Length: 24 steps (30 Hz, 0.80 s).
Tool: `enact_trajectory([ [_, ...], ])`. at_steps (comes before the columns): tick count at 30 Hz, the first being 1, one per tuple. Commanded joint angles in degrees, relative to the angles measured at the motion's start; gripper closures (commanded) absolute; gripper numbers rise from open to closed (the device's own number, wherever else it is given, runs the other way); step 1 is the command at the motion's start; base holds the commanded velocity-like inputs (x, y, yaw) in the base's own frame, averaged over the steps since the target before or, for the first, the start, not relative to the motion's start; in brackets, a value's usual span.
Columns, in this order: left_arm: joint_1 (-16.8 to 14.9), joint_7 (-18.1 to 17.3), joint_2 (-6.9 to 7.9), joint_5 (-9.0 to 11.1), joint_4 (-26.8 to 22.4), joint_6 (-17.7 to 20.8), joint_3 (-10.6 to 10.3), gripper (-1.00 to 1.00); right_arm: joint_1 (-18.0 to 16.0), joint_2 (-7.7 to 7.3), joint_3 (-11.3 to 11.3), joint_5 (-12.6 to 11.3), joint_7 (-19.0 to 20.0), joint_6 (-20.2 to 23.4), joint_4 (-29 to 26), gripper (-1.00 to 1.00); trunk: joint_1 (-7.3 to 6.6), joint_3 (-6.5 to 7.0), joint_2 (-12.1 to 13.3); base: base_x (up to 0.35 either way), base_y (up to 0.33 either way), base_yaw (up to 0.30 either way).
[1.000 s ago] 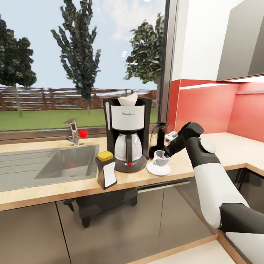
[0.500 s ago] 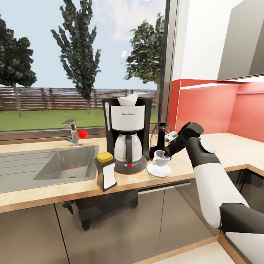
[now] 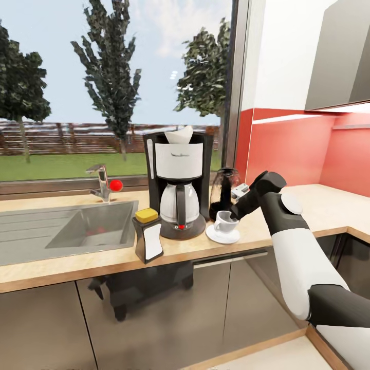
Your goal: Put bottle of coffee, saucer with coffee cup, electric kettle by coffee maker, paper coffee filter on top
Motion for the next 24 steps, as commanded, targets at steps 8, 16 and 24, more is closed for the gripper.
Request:
enact_trajectory([
  [8, 0.0, -0.2, 0.01, -0.1, 0.0, 0.4, 0.5, -1.00, -0.1, -0.03, -0.1, 0.6, 0.6, 0.6, 0.0, 1.00, 0.88, -0.79, -1.7, 0.000, 0.000, 0.000],
  [16, 0.0, -0.2, 0.01, -0.1, 0.0, 0.4, 0.5, -1.00, -0.1, -0.03, -0.2, 0.6, 0.6, 0.6, 0.0, 1.00, 0.88, -0.79, -1.7, 0.000, 0.000, 0.000],
  [24, 0.0, -0.1, 0.01, -0.1, 0.0, 0.5, 0.5, -1.00, -0.1, -0.03, -0.2, 0.6, 0.6, 0.6, 0.0, 1.00, 0.88, -0.79, -1.7, 0.041, -0.032, 0.000],
])
